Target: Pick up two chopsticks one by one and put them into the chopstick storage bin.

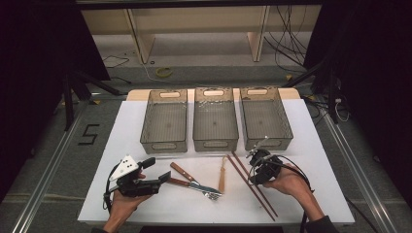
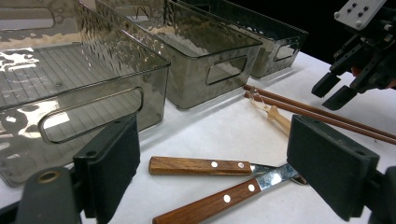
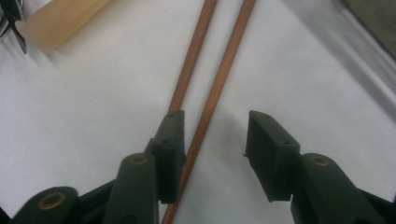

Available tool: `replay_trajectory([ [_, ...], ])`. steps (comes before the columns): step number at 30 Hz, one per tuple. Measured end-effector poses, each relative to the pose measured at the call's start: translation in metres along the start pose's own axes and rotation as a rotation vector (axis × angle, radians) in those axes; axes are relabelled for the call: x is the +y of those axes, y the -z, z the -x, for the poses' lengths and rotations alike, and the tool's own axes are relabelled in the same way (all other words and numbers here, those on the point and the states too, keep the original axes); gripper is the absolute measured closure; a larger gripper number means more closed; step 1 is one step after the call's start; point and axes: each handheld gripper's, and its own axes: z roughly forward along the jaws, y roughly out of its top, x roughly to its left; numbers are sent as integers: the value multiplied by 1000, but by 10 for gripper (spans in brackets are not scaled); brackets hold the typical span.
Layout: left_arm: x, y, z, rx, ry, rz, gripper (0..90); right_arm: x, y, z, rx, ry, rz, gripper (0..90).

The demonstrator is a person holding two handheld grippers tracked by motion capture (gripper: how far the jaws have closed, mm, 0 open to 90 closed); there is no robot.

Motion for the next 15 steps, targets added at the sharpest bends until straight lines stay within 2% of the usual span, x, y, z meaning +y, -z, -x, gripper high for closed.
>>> replay_trajectory([
  [4,0,0,0,1,-1,-2,166,1,-4,-2,11,15,-28,609],
  [7,0,0,0,2,-1,-1,166,0,-6,-3,10,21,-54,653],
  [15,0,0,0,1,0,-1,165,0,-10,-5,6,42,-88,720],
])
